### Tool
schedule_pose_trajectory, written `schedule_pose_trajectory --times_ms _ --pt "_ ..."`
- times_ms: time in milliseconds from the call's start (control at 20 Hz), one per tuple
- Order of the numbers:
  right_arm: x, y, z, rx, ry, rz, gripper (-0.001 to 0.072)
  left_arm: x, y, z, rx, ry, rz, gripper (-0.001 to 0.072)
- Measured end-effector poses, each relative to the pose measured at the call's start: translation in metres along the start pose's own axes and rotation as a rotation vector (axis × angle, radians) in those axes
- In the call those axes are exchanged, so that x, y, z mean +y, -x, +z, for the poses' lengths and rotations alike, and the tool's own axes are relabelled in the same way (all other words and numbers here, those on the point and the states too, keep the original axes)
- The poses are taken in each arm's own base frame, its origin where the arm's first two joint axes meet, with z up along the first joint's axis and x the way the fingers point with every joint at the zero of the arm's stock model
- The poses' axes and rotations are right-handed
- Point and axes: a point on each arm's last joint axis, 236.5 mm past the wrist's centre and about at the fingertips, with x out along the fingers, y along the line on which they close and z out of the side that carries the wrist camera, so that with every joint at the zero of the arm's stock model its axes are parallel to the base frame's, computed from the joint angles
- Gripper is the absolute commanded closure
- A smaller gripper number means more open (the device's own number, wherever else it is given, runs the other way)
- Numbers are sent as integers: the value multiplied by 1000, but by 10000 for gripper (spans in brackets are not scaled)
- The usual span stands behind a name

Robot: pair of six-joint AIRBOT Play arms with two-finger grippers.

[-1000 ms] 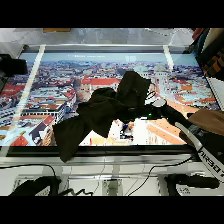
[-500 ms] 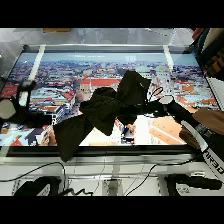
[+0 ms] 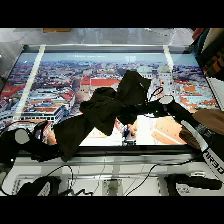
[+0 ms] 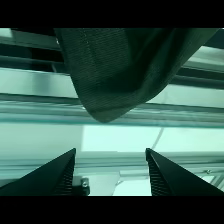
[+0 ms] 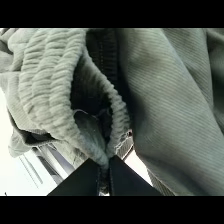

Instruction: Fold the clothes and pants, and hang the long-sleeved shirts on hangers.

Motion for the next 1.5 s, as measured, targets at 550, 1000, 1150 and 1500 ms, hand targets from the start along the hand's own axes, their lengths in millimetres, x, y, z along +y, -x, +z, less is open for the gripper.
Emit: schedule_pose_trajectory --times_ms 550,1000,1150,1500 --pt "2 0 -2 8 0 7 689 12 -27 4 36 130 -116 192" --pt "1 0 -2 8 0 6 689 -4 -49 3 149 165 -253 101" --pt "1 0 -2 8 0 6 689 -8 -54 15 114 166 -286 105" --pt "2 0 -2 8 1 6 689 -6 -58 45 -6 155 -288 596"
